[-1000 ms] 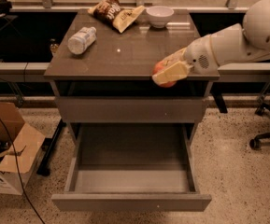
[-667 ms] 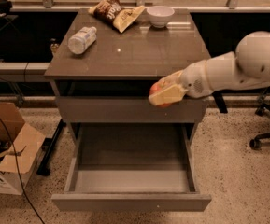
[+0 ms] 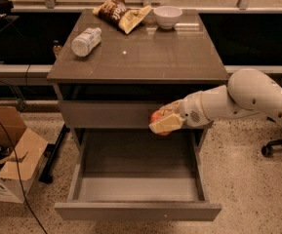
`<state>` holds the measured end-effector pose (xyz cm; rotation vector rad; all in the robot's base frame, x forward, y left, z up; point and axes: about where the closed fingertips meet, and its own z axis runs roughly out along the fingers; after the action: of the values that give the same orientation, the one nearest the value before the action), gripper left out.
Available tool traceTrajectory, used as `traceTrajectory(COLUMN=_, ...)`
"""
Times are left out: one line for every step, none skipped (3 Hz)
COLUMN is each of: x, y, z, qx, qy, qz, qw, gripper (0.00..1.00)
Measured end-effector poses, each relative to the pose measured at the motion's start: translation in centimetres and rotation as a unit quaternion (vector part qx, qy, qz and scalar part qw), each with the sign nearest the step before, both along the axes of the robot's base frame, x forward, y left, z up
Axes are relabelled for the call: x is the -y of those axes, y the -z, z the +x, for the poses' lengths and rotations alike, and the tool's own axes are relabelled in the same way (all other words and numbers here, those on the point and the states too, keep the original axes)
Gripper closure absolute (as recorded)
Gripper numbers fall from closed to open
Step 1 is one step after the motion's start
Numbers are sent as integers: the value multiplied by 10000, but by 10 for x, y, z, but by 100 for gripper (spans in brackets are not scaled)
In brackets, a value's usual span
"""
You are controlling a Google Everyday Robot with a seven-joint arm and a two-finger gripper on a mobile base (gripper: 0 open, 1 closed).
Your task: Place apple into middle drawer
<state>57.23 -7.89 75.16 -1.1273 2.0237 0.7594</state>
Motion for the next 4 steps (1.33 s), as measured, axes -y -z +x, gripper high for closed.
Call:
traceTrajectory(x=-1, y=33, z=-3, qx=-307, qy=79, qz=-85, qw=9995, gripper=100)
traceTrajectory(x=10, y=108, z=-10, qx=-713, qy=422, qz=-122, qw=9965, gripper=100)
traceTrajectory(x=23, y=151, z=-12, qx=-877, qy=679, qz=-116, qw=9938, gripper=100)
traceTrajectory(x=44, y=196, z=-12, qx=-1053, qy=821, qz=-69, qw=9910, gripper=100)
